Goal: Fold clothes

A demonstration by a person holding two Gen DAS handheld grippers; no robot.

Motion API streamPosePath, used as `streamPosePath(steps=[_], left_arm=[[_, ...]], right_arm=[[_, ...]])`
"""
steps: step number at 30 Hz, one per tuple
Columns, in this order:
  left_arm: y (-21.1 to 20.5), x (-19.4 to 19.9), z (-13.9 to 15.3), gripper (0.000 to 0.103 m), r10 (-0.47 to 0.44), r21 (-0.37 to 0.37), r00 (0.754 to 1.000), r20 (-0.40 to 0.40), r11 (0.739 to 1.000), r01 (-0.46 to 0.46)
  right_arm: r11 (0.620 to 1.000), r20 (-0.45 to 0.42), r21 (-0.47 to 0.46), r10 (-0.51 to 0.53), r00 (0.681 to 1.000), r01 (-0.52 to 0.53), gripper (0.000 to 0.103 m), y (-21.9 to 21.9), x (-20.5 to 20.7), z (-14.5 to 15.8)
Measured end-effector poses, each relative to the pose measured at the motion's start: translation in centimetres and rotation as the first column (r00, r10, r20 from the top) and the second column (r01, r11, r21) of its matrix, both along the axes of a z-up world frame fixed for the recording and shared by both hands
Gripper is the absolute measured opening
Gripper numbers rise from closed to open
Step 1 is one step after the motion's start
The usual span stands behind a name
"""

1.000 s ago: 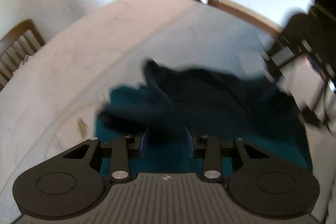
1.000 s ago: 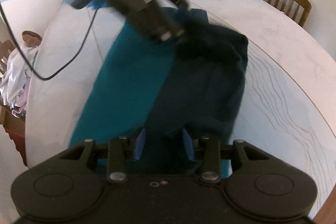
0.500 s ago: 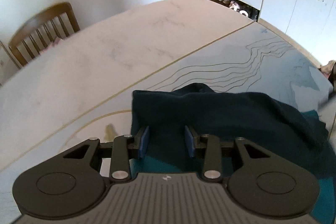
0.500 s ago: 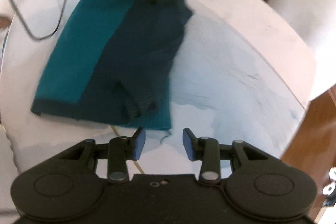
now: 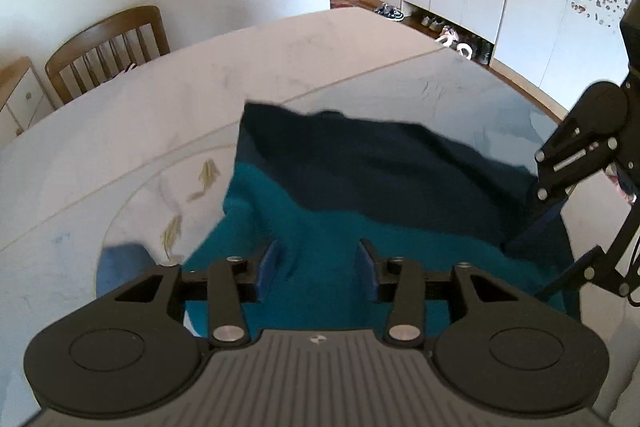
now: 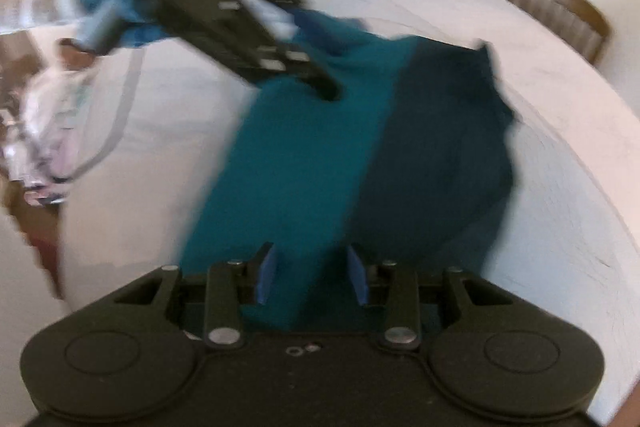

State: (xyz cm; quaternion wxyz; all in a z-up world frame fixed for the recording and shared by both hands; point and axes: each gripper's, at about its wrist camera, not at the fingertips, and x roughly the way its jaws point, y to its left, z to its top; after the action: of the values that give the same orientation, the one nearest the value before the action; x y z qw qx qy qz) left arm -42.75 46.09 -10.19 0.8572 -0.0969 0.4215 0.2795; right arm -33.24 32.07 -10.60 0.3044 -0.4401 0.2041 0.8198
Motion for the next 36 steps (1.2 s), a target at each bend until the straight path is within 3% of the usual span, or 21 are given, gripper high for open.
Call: streamPosePath(steps=[6, 12, 14, 16, 17, 20, 24, 29, 32, 36], left_arm=[[0.6, 0.0, -0.7, 0.042, 0.014, -0.009, 1.0, 0.004, 1.0, -0.014], [0.3, -0.3, 0.4, 0.043, 0.062, -0.026, 0.998, 0.016, 0.998, -0.061], [-0.1, -1.0, 1.5, 0.055, 0.105, -0.051, 0.994, 0.04, 0.993, -0.103], [-0.9, -1.8, 2.2, 0.08, 0.161, -0.082, 0.985, 0.061, 0.984, -0.156], [-1.4, -2.3, 2.3, 0.084, 0.195, -0.105, 0.978, 0.071, 0.977, -0.188], [-2.3, -3.7, 1.3, 0.085, 0.319, -0.231, 0.943, 0.094, 0.929, -0.291], [-2.8, -4.7, -1.1, 0.085, 0.478, -0.414, 0.872, 0.105, 0.819, -0.398], [-2.7, -4.5, -3.1, 0.085, 0.597, -0.541, 0.791, 0.135, 0.713, -0.446], [-2.5, -3.6, -3.9, 0.086, 0.622, -0.572, 0.771, 0.137, 0.685, -0.451], [-2.3, -3.0, -4.0, 0.084, 0.614, -0.556, 0.774, 0.152, 0.701, -0.447]], right_arm=[[0.98, 0.083, 0.013, -0.2, 0.976, 0.2, 0.103, 1.8, 5.8, -0.6], [0.981, 0.073, 0.002, -0.192, 0.979, 0.192, 0.103, 2.1, 6.4, 1.2], [0.984, 0.059, -0.006, -0.179, 0.982, 0.179, 0.103, 2.5, 6.7, 1.4], [0.986, 0.048, -0.013, -0.165, 0.985, 0.166, 0.103, 3.2, 6.6, 1.4], [0.987, 0.047, -0.015, -0.16, 0.986, 0.161, 0.103, 3.5, 6.1, 1.2], [0.986, 0.041, -0.027, -0.165, 0.985, 0.166, 0.103, 5.2, 5.0, 0.2], [0.974, 0.008, -0.11, -0.199, 0.98, 0.198, 0.103, 7.3, 4.6, -0.7], [0.966, -0.041, -0.16, -0.213, 0.976, 0.204, 0.103, 8.5, 4.5, -1.4], [0.952, -0.087, -0.209, -0.244, 0.966, 0.222, 0.103, 9.1, 4.9, -1.7], [0.96, -0.095, -0.212, -0.209, 0.973, 0.185, 0.103, 8.0, 4.2, -1.9]])
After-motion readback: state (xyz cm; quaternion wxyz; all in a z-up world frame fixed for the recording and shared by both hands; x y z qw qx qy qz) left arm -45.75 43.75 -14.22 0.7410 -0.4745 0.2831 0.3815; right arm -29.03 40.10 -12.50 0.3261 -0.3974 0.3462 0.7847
